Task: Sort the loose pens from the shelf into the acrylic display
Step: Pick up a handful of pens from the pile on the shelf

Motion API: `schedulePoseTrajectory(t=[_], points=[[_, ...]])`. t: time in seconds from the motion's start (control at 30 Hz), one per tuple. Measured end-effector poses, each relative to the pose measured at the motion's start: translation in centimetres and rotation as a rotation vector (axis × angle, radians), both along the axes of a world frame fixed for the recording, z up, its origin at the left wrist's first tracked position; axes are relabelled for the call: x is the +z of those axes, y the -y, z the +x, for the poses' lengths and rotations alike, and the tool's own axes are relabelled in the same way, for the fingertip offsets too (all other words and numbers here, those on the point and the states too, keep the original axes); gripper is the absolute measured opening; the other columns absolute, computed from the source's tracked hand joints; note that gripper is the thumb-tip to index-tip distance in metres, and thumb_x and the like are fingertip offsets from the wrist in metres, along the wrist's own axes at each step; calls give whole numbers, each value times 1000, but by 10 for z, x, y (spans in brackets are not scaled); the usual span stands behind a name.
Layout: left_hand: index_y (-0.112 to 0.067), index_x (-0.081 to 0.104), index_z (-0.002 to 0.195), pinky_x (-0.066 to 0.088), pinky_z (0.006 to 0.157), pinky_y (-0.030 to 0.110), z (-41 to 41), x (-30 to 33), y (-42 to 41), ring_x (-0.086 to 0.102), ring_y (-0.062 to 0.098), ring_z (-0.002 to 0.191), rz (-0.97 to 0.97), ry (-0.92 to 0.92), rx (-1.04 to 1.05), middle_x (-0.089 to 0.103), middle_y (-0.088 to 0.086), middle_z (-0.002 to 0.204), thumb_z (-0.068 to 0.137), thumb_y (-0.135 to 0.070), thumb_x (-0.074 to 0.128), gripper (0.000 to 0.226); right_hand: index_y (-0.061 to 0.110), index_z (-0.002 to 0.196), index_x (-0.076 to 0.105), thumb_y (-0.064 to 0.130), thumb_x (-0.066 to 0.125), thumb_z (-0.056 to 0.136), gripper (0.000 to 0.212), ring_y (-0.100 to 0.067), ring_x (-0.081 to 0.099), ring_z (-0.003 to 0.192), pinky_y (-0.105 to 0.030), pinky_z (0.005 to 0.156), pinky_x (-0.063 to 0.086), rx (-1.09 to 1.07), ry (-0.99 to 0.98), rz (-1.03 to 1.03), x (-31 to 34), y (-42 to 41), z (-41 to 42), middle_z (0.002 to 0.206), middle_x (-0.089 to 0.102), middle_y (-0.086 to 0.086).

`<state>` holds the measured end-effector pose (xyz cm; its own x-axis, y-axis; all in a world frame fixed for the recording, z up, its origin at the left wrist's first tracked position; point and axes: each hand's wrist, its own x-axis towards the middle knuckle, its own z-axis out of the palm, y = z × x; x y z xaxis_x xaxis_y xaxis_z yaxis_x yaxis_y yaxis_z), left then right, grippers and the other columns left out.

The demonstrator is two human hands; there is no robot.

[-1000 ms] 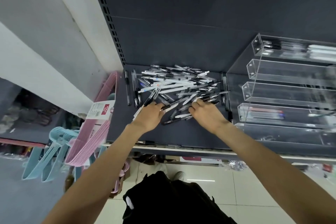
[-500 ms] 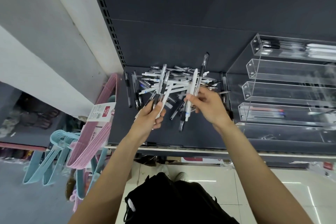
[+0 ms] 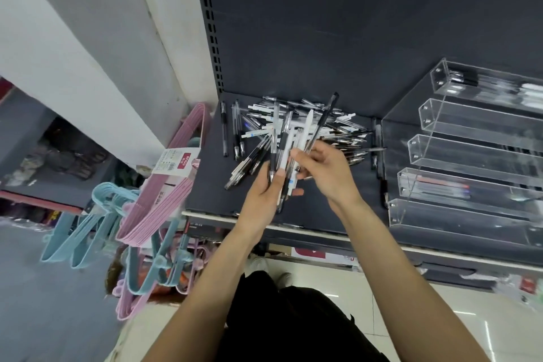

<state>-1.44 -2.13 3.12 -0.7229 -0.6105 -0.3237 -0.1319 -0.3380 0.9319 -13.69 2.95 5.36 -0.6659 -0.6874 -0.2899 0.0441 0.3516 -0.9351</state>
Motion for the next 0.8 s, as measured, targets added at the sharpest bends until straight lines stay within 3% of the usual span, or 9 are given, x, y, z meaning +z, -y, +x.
schedulePoseTrajectory(t=[0.1, 0.2, 0.3, 0.4, 0.47, 0.53, 0.67, 0.8], points=[[-27, 47, 122, 56, 71, 28, 0, 2, -6, 68, 14, 69, 14, -21, 5, 69, -2, 99, 101, -28, 40, 22, -16, 97, 52, 23, 69, 85, 44, -11, 56, 48, -39, 61, 50, -13, 1, -4, 3, -3, 2, 74, 57, -23], [-29, 49, 116, 47, 56, 23, -1, 5, -11, 56, 8, 59, -28, -30, 44, 65, -8, 83, 103, -24, 39, 18, -3, 90, 65, 22, 69, 85, 25, -14, 57, 48, -31, 57, 49, 33, -34, -9, 5, -9, 0, 71, 62, -15], [-28, 50, 116, 48, 57, 22, -3, 11, -21, 60, 7, 66, -41, -10, 95, 67, -8, 83, 102, -24, 40, 17, -1, 89, 68, 20, 69, 86, 21, -10, 55, 48, -26, 55, 47, 120, -90, 20, 5, -16, -3, 79, 63, -20], [-27, 50, 118, 54, 66, 23, -4, 9, -33, 68, 8, 80, -61, 23, 126, 69, -4, 99, 102, -23, 41, 19, 2, 80, 64, 26, 70, 84, 25, -12, 52, 52, -30, 55, 45, 214, -213, 95, 2, -21, -6, 71, 61, -14], [-24, 50, 119, 55, 69, 23, -4, 7, -42, 69, 7, 84, -57, 42, 163, 68, -3, 105, 102, -20, 41, 20, 8, 86, 64, 26, 73, 81, 21, -17, 58, 60, -29, 56, 49, 258, -249, 111, 2, -23, -9, 76, 65, -11], [-21, 50, 120, 55, 71, 20, -4, 9, -50, 69, 4, 86, -36, 49, 202, 67, -3, 105, 102, -18, 41, 21, 13, 99, 63, 19, 75, 79, 24, -9, 62, 59, -17, 50, 49, 288, -197, 91, 6, -27, -8, 80, 67, -6], [-14, 48, 122, 50, 65, 9, -6, 16, -60, 66, -7, 79, 34, 14, 257, 66, -2, 99, 102, -18, 40, 22, 11, 108, 65, 17, 70, 84, 25, -10, 64, 51, -20, 49, 53, 352, -234, 63, 9, -34, -1, 83, 66, -3], [-14, 49, 121, 52, 69, 18, -9, 15, -63, 63, 3, 77, -17, 29, 313, 64, 2, 100, 101, -20, 43, 21, 10, 99, 70, 26, 57, 93, 21, -1, 57, 45, -8, 50, 43, 345, -313, 77, 9, -39, -2, 91, 58, -5]])
